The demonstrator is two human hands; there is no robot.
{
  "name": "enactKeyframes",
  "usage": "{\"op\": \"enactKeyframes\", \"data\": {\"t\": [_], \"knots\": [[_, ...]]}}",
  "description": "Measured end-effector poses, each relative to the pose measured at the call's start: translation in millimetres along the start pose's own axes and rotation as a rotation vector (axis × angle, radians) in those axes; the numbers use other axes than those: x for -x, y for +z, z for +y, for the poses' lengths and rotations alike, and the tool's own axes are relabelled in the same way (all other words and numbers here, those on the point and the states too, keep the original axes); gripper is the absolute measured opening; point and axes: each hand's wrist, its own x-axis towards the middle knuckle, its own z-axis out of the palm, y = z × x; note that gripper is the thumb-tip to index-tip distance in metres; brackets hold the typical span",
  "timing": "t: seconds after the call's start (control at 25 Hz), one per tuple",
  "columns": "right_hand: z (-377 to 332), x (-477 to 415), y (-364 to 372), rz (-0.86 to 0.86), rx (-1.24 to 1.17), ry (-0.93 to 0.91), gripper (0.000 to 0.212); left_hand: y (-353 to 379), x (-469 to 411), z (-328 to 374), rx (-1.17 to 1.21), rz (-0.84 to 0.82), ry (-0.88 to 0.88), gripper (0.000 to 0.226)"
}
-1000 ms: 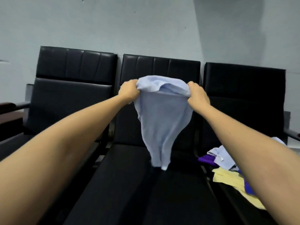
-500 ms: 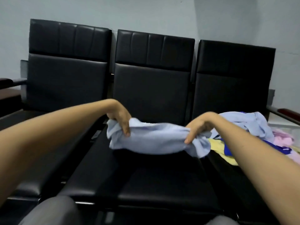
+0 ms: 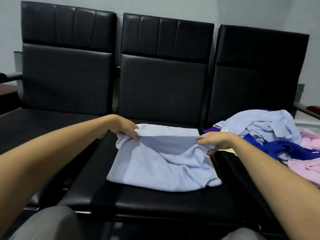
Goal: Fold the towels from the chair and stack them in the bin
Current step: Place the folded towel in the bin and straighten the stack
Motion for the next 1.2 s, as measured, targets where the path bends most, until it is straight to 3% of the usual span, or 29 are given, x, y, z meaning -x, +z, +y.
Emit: {"op": "enactKeyframes", "data": {"t": [0.16,0.32,0.52,0.68,0.76,0.92,1.04,1.2], "knots": [[-2.6,-20.5,-13.7,0.167,0.036,-0.063,0.022,-13.7,-25.0,-0.6,-0.058,0.323,0.086,0.016],[2.2,-60.5,-24.7,0.445,0.128,-0.15,0.009,-31.2,-65.7,-1.4,-0.004,0.561,0.151,0.01],[-3.6,-131.0,-34.9,0.644,0.08,-0.181,0.029,-44.5,-130.1,-14.1,0.156,0.74,0.034,0.016],[25.4,-194.6,-3.4,0.745,0.305,-0.087,0.025,-4.0,-186.1,-30.6,-0.102,0.944,-0.118,0.022],[39.3,-204.5,11.6,0.847,0.445,-0.066,0.03,7.9,-195.2,-34.0,-0.232,1.025,-0.108,0.027],[36.3,-210.8,5.8,0.735,0.56,-0.019,0.051,6.5,-201.0,-36.9,-0.272,1.023,-0.094,0.036],[33.0,-205.3,8.4,0.62,0.65,0.029,0.047,11.9,-200.6,-38.6,-0.301,1.013,-0.092,0.039],[36.6,-183.1,26.0,0.637,0.672,0.016,0.038,20.2,-190.3,-41.5,-0.347,0.995,-0.1,0.037]]}}
